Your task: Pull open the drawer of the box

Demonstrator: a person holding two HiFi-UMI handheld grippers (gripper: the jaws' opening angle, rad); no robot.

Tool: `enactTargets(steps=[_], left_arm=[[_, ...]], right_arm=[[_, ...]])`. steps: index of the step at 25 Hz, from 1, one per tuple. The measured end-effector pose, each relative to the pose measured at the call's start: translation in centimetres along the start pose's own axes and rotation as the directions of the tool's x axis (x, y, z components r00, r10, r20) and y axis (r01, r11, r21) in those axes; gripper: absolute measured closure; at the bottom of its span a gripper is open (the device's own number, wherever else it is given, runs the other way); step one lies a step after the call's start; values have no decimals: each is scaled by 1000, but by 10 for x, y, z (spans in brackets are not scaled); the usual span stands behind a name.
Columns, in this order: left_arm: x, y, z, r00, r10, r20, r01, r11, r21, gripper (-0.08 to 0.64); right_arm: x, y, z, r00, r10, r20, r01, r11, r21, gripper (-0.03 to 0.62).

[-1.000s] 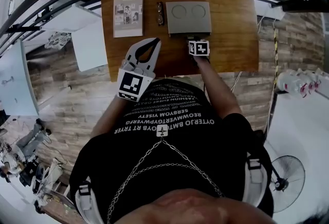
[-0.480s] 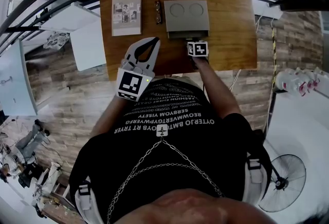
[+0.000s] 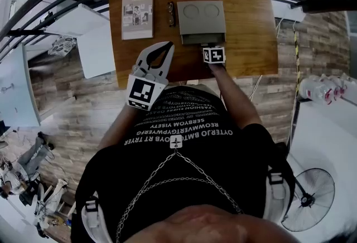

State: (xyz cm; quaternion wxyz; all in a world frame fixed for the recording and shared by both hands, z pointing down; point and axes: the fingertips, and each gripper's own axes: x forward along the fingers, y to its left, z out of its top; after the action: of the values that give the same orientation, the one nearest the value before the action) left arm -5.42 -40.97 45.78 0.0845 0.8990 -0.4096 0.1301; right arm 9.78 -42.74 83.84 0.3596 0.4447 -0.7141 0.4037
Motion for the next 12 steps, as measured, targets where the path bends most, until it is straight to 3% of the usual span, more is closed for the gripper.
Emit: enactTargets(steps=[12], left_arm=[[-11, -16, 5, 1000, -5, 18, 5, 1000, -2, 555]], right_arm=[[-9, 5, -15, 1000, 14, -18, -14, 1000, -4, 430]])
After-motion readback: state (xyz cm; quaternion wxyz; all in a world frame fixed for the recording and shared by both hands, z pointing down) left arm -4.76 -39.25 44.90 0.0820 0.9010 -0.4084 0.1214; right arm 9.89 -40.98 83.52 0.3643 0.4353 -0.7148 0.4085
